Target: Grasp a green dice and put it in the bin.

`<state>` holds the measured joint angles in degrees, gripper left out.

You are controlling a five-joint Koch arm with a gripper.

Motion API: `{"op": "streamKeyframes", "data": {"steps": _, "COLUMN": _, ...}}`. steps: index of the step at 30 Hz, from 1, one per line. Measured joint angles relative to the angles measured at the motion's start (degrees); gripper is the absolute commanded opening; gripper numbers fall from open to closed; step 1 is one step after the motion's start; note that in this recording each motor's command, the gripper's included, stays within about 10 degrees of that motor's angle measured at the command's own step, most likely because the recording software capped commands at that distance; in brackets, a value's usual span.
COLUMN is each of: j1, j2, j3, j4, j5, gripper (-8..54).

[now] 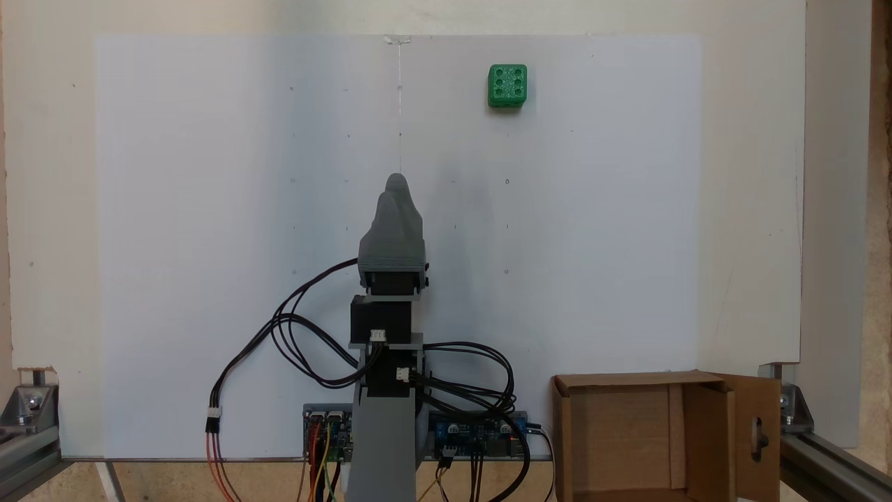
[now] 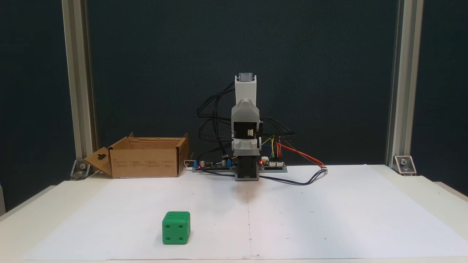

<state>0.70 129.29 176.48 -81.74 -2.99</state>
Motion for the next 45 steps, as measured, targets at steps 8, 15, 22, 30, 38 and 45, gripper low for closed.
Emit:
{"op": "streamKeyframes", "data": {"steps": 8, "j1": 1.93, "j2": 0.09, "j3": 0.00, "j4": 0.00, "j5": 0.00, "gripper": 44.6}}
{"op": "streamKeyframes", "data": {"steps": 15, "j1": 2.29, "j2": 0.09, "j3": 0.00, "j4": 0.00, "j5": 0.00, "gripper": 44.6}}
{"op": "streamKeyframes", "data": {"steps": 22, "j1": 2.20, "j2": 0.00, "j3": 0.00, "j4": 0.00, "j5": 0.00, "gripper": 44.6}}
{"op": "streamKeyframes", "data": {"steps": 30, "j1": 2.55, "j2": 0.00, "j3": 0.00, "j4": 0.00, "j5": 0.00, "gripper": 44.6}}
{"op": "streamKeyframes", "data": {"steps": 38, "j1": 2.46, "j2": 0.00, "j3": 0.00, "j4": 0.00, "j5": 0.00, "gripper": 44.6}}
{"op": "streamKeyframes", "data": {"steps": 45, "j1": 2.46, "j2": 0.00, "j3": 0.00, "j4": 0.00, "j5": 0.00, "gripper": 44.6}}
